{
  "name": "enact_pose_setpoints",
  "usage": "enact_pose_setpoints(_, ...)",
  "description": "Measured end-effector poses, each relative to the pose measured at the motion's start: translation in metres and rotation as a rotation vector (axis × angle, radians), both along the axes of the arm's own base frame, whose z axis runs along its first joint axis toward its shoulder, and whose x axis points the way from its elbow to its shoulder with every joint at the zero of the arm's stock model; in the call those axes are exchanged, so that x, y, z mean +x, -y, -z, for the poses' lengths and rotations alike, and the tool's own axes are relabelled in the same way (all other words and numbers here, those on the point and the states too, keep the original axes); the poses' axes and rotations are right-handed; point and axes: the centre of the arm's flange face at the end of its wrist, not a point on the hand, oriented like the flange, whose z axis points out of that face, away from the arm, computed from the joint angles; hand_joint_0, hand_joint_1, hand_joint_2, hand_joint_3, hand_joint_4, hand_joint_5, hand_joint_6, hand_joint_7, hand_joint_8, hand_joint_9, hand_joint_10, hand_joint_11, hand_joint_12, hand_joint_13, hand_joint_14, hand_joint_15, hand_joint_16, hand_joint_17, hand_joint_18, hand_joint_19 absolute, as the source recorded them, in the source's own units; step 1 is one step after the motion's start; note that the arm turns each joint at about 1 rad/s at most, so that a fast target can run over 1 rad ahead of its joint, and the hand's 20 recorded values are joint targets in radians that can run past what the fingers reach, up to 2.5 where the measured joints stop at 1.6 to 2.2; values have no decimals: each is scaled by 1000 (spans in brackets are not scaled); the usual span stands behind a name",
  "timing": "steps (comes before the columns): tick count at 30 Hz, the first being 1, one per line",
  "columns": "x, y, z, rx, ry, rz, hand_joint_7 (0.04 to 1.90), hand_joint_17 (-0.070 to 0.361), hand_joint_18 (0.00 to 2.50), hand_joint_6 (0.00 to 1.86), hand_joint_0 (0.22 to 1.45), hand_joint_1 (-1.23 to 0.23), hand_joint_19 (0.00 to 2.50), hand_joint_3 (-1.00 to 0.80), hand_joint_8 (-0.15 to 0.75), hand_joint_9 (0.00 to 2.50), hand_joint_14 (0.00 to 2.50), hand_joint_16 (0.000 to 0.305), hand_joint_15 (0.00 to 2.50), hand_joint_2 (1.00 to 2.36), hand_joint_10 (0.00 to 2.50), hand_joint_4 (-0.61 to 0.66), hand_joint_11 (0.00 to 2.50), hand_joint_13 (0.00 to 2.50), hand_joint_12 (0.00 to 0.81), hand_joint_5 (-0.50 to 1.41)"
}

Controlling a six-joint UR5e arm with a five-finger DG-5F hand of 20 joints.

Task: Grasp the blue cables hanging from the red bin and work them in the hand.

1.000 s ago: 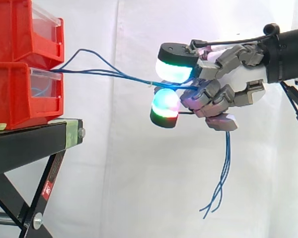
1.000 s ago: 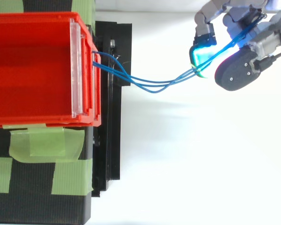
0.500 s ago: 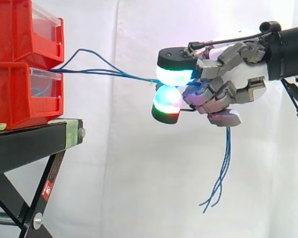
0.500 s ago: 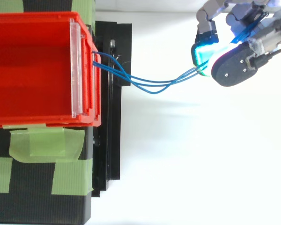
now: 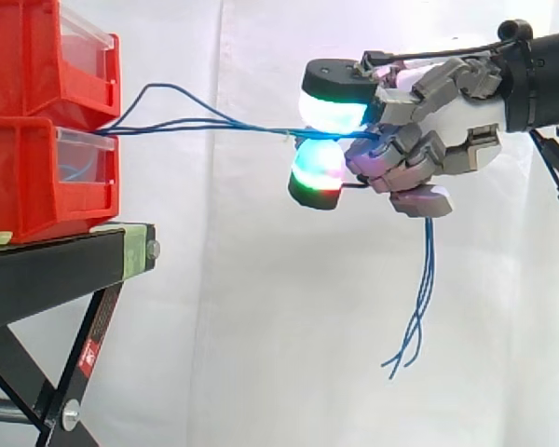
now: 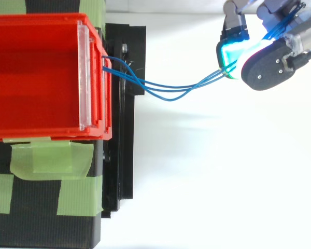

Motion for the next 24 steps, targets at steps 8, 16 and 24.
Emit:
enact_pose_setpoints(8,-1,8,0,-23,-1,34,1254,107,1564,644,889,-479,952,-925,567,900,2500,48,2060,1004,2500,233,2500,1176,576,111)
enact_pose_setpoints(16,-1,14,-1,-28,15,71,1283,109,1624,573,925,-515,987,-811,553,965,2500,48,2084,1009,2500,207,2500,1218,566,185)
enact_pose_setpoints(24,0,18,-3,-27,35,82,1304,109,1622,514,936,-528,1006,-767,559,970,2500,49,2110,1011,2500,199,2500,1226,580,204)
